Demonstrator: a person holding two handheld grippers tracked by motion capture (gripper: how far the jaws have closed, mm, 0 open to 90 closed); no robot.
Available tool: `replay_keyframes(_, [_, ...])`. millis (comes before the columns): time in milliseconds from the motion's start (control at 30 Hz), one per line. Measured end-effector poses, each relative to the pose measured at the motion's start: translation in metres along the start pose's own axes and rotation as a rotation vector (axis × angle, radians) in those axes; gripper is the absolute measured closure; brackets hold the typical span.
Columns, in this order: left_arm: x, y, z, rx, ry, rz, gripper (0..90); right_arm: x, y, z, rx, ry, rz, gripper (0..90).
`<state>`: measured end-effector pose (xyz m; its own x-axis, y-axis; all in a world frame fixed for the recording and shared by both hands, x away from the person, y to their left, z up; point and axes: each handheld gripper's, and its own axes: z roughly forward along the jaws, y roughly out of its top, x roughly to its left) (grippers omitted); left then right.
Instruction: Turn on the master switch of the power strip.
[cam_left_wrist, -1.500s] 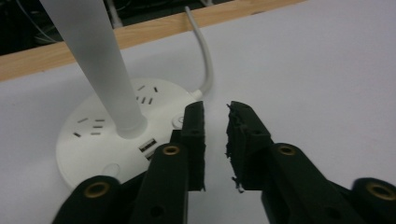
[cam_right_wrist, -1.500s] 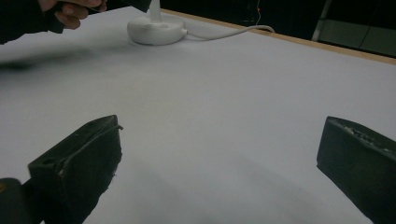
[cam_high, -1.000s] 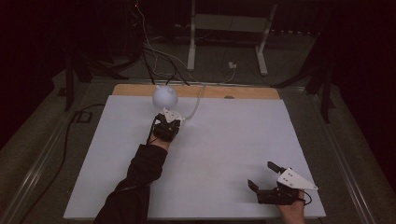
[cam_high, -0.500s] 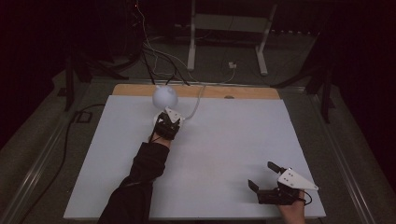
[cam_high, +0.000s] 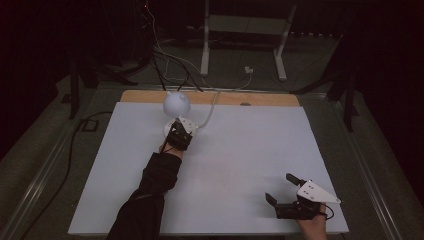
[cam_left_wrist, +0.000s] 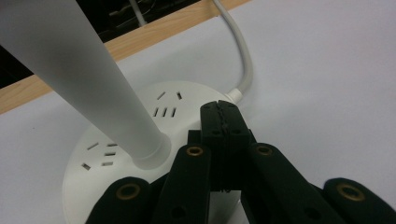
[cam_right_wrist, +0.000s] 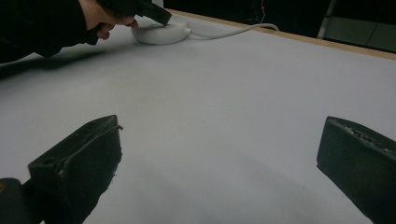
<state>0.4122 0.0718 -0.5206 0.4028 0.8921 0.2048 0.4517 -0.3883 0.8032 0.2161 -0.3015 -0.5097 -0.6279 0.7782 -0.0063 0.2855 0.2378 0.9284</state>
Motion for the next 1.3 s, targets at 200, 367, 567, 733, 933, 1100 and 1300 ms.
replay_keyframes(200, [-0.0002,0.0012,0.0002,0.016,0.0,0.021,90.0,0.0002,0.0001,-0.0001,0.0,0.0,0.0,0.0])
replay_keyframes(367, [-0.0004,0.0021,0.0008,0.026,-0.001,0.037,90.0,0.0001,-0.0001,0.0001,0.002,0.002,0.0,0.0])
replay_keyframes(567, [-0.0008,0.0017,0.0014,0.024,0.002,0.05,90.0,0.0,-0.0003,0.0002,0.005,0.0,-0.002,0.0])
replay_keyframes(733, [-0.0027,0.0023,0.0014,0.033,0.015,0.073,90.0,-0.0001,-0.0005,0.0005,0.005,0.002,0.0,0.0])
replay_keyframes(933, [-0.0056,0.0043,0.0021,0.05,0.03,0.093,90.0,0.0002,-0.0004,0.0008,0.006,0.004,0.001,0.0])
replay_keyframes(1100, [-0.0043,0.0044,0.0021,0.053,0.023,0.09,90.0,0.0,-0.0006,0.0008,0.007,0.003,0.0,0.0])
replay_keyframes(1300, [-0.0068,0.0042,0.0028,0.06,0.039,0.107,90.0,-0.0006,-0.0009,0.001,0.008,0.005,0.006,0.0])
